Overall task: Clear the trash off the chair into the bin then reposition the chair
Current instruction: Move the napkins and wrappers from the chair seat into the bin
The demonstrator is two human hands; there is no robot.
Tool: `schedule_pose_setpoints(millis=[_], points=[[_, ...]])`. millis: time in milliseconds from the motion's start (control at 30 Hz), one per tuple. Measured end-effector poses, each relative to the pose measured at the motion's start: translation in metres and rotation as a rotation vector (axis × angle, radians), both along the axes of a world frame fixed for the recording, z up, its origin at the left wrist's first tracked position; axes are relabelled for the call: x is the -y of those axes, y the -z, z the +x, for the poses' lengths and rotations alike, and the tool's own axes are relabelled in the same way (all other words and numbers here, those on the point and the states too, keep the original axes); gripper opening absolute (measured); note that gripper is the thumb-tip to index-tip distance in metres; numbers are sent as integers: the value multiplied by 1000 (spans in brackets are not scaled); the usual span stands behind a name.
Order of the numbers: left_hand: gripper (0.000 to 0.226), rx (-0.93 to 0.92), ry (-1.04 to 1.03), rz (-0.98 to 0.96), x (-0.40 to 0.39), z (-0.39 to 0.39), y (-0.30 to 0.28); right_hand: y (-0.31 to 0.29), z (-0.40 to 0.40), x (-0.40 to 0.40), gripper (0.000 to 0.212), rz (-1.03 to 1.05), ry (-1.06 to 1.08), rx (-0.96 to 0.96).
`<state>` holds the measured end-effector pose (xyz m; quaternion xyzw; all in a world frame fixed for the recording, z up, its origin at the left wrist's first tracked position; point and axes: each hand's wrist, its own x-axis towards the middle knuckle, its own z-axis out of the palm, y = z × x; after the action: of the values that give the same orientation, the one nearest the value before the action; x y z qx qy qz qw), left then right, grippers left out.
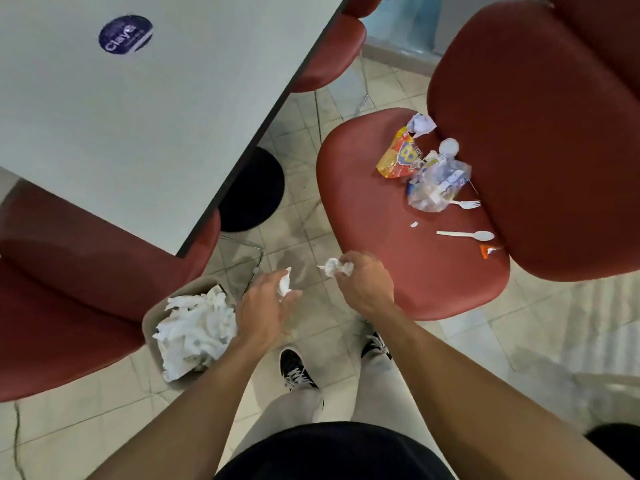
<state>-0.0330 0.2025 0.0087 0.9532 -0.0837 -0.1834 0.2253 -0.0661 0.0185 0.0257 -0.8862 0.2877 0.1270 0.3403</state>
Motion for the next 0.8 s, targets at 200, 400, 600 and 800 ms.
schedule_pose_setpoints(millis=[200, 400, 600, 800], points=[[47, -36, -171, 12, -54, -11, -3, -2, 10, -60, 28, 4, -149, -32], [48, -17, -302, 38, -103, -17, 2, -9, 26, -117, 30, -1, -266, -40], [48, -23, -416, 32, -143, -16, 12, -7, 40, -163, 31, 0, -346, -58], [48, -36, -520, 6, -172, -16, 18, 4, 51, -199, 32, -13, -428, -93]])
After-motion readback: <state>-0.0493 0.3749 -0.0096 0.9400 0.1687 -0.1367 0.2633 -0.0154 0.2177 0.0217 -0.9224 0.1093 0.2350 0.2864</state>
